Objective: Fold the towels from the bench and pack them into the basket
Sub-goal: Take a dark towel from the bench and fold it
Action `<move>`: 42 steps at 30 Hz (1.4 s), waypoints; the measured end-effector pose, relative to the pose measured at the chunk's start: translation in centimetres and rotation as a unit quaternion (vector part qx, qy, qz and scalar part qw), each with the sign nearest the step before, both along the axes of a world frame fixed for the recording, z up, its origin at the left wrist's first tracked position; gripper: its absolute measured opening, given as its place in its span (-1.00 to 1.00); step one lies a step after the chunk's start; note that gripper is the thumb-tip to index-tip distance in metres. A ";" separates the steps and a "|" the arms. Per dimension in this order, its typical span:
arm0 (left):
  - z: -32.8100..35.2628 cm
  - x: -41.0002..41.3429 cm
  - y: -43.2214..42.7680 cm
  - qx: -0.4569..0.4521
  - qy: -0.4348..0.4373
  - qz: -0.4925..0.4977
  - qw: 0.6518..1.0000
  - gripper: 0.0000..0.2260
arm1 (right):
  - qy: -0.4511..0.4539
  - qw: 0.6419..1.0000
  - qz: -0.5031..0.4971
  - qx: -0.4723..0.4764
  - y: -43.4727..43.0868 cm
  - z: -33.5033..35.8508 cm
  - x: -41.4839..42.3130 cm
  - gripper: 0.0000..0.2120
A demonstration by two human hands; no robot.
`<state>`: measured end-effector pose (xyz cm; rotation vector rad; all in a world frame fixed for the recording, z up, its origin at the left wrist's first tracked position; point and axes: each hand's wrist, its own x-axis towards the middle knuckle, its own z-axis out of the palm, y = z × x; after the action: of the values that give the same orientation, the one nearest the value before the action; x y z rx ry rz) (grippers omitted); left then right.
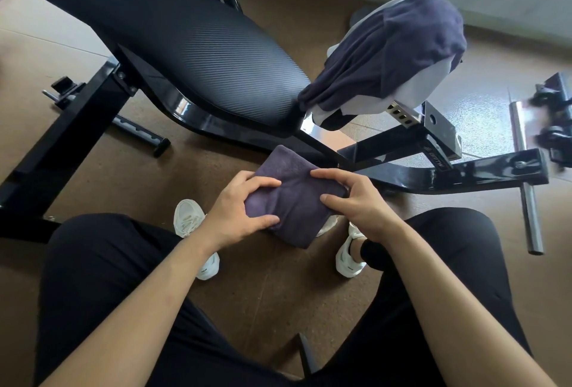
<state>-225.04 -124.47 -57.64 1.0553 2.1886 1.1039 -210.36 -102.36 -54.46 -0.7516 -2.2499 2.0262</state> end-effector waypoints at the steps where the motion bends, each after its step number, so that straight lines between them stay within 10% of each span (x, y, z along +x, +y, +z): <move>1: 0.0 0.1 0.0 -0.003 0.018 -0.009 1.000 -0.36 | -0.004 1.000 0.000 0.006 0.0 -0.1 -0.1 -0.55; 11: 0.0 1.3 0.2 -0.031 0.200 -0.101 0.974 -0.10 | -0.027 0.999 -0.014 -0.038 0.6 -0.2 -0.3 -0.56; 29: 0.4 3.1 0.7 0.074 0.167 -0.163 0.970 -0.33 | -0.019 0.991 -0.088 -0.098 -1.8 -0.5 -0.9 -0.80; 42: 0.8 1.9 1.3 0.058 -0.223 -0.003 0.973 -0.51 | 0.060 0.993 0.013 -0.101 -1.8 0.0 -0.4 -0.63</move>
<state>-223.17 -123.20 -56.89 0.7647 1.7829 1.3310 -210.80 -104.18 -54.49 -0.5955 -2.0228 2.2704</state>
